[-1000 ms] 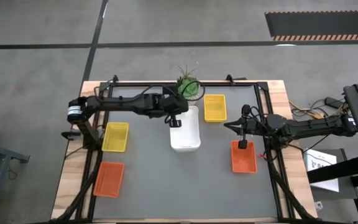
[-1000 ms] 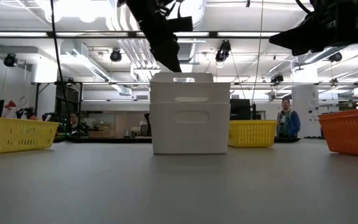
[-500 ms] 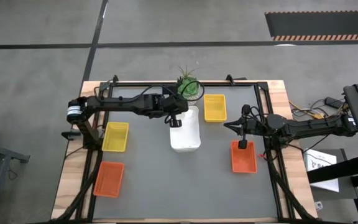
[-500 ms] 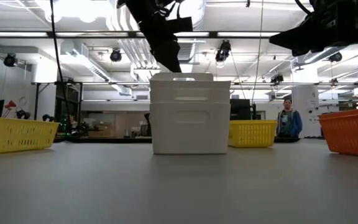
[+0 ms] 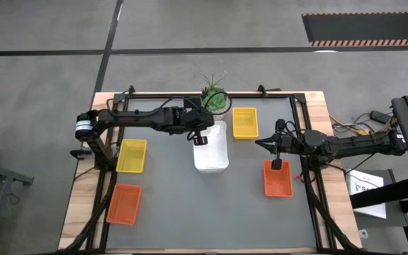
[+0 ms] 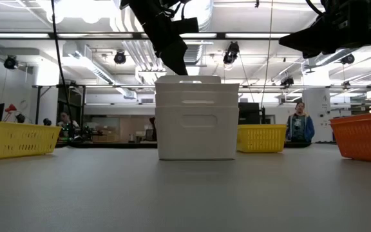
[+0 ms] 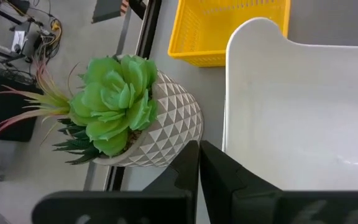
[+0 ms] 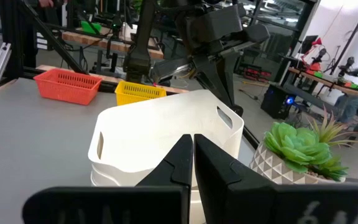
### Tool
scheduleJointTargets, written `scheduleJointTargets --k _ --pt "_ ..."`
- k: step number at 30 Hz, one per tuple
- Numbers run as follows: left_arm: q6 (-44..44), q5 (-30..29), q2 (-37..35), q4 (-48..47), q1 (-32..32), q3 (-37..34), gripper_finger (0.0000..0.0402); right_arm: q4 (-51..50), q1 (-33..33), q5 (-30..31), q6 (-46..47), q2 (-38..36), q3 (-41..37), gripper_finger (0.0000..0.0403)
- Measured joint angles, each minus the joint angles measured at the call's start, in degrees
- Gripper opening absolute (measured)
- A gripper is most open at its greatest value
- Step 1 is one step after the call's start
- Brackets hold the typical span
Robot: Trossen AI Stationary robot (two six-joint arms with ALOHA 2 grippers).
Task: Stack baskets by color
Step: Stack the left white bin on the right white bins
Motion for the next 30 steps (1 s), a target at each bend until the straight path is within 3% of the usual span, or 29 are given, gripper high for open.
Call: scheduleJointTargets --k 9,16,22,30 --pt "-3.3 -0.1 0.0 0.5 -0.2 -0.1 0.0 0.0 0.0 0.0 0.0 0.0 0.0 0.0009" --pt "-13.3 0.7 -4.1 -2.4 -2.6 1.6 0.0 -0.4 0.0 0.0 0.1 0.0 0.0 0.0009" --pt "-26.2 0.0 -10.4 -8.4 -7.9 0.3 0.0 -1.6 0.0 0.0 0.5 0.0 0.0 0.0009" --pt "-54.7 -0.1 -11.7 -15.6 -14.1 -0.5 0.0 -1.7 0.0 0.0 1.0 0.0 0.0 0.0009"
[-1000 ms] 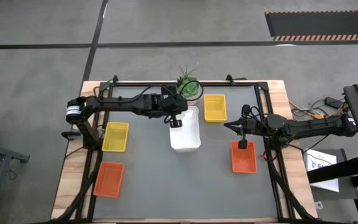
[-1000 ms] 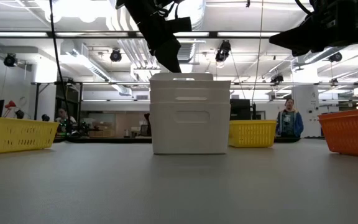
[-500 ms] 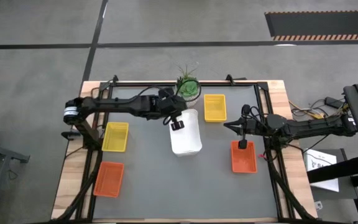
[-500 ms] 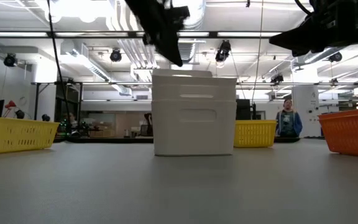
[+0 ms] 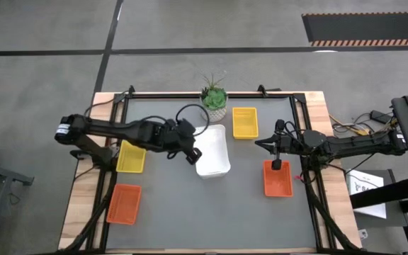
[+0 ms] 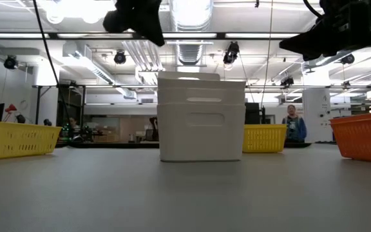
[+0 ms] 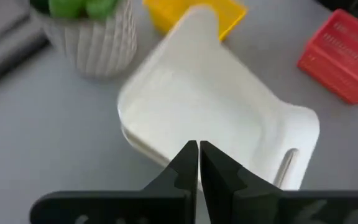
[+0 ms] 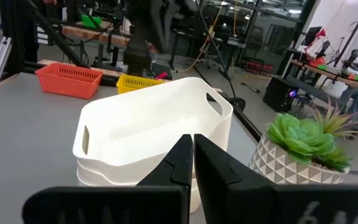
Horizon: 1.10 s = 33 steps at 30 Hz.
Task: Stack baskets by color
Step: Stack the left white bin on the right white bins
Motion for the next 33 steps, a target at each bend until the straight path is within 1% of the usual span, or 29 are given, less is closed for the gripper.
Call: scheduleJointTargets --k 2,5,7,11,14,18,24,33 --pt "-4.5 1.4 1.1 -1.0 -0.2 0.0 0.0001 -0.1 0.0 0.0 0.3 0.0 0.0 0.0009" --pt "-6.7 3.9 2.6 -1.1 -0.2 -0.1 0.0014 -0.6 0.0 0.0 0.8 0.0 0.0 0.0009" --pt "-6.7 4.2 3.1 -1.5 0.2 -0.1 0.0033 -1.4 0.0 0.0 1.1 0.0 0.0 0.0009" --pt "-7.0 4.2 2.9 -2.0 1.5 -0.1 0.0084 -1.6 0.0 0.0 1.5 0.0 0.0 0.0009" --pt "-10.9 3.9 2.9 -2.0 2.0 -0.1 0.0119 -1.9 0.0 0.0 1.5 0.0 0.0 0.0009" --pt "-11.6 3.7 3.9 -2.0 1.9 -0.1 0.0151 -2.8 0.0 0.0 2.4 0.0 0.0 0.0009" --pt "-13.4 2.1 5.2 -2.0 2.0 -0.9 0.0159 -2.6 0.0 0.0 2.4 0.0 0.0 0.0009" --pt "-15.8 2.0 5.7 -0.6 2.2 -5.1 0.0158 -2.6 0.0 0.0 2.8 0.0 0.0 0.0009"
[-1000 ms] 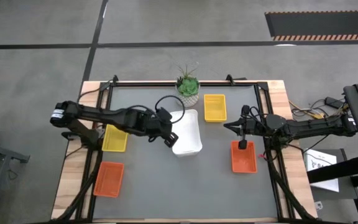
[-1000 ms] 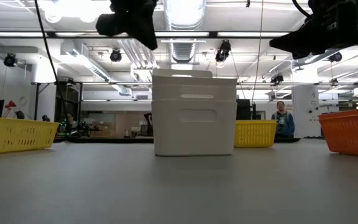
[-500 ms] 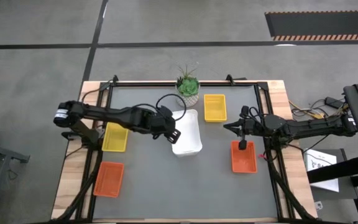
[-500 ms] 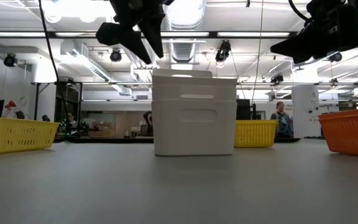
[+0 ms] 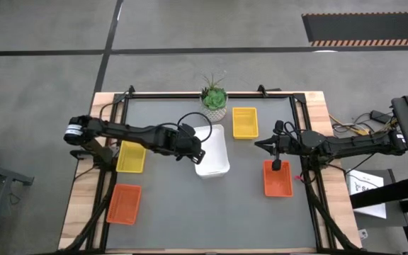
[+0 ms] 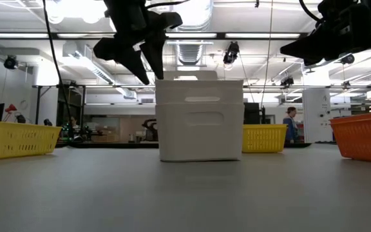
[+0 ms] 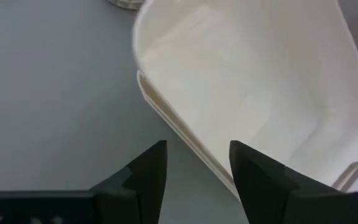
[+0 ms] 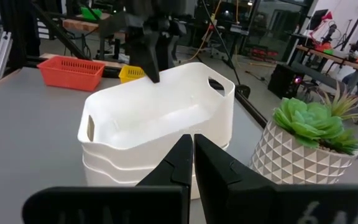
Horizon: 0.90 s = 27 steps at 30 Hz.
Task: Stack baskets by color
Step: Stack the left white bin on the right white bins
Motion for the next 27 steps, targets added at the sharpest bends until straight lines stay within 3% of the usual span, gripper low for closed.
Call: scheduleJointTargets --k 4,15,27 --pt "0.0 0.1 0.0 2.1 0.0 -0.6 0.0131 0.0 0.0 0.0 0.0 0.0 0.0 0.0009" --pt "-3.2 -1.4 -0.1 4.0 0.1 -0.5 0.001 0.0 0.0 0.0 0.1 0.0 0.0 0.0009" --pt "-3.4 -1.4 -0.6 6.3 0.1 -0.7 0.0 -0.1 0.0 0.0 0.1 0.0 0.0 0.0009"
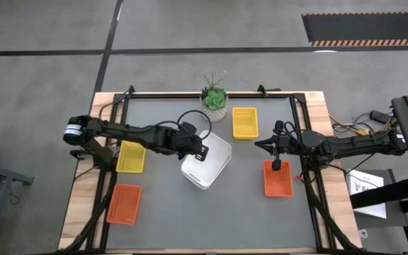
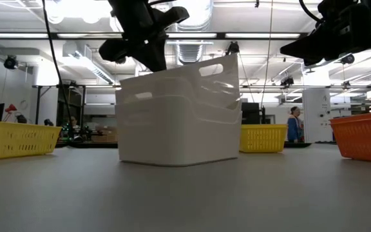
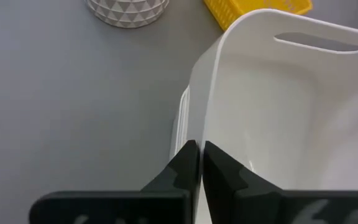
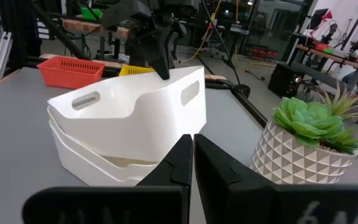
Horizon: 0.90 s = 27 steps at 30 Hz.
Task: Stack baskets by color
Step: Stack the left white bin on the right white bins
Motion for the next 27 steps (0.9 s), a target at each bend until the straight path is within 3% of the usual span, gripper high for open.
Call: scheduleJointTargets --k 7,11,19,27 --pt "0.4 2.8 -3.0 -0.2 0.7 0.0 0.0 -0.3 0.0 0.0 0.0 0.0 0.0 0.0009" --pt "-0.5 7.6 -6.0 -0.1 2.2 0.0 0.0 -0.3 0.0 0.0 0.1 0.0 0.0 0.0009" --pt "-0.6 19.8 -5.0 -2.2 5.0 -0.2 0.0001 -0.4 0.0 0.0 0.1 0.0 0.0 0.0009" --pt "6.1 20.6 -4.9 -4.7 8.3 -0.3 0.0 -1.3 0.0 0.0 0.6 0.0 0.0 0.0009"
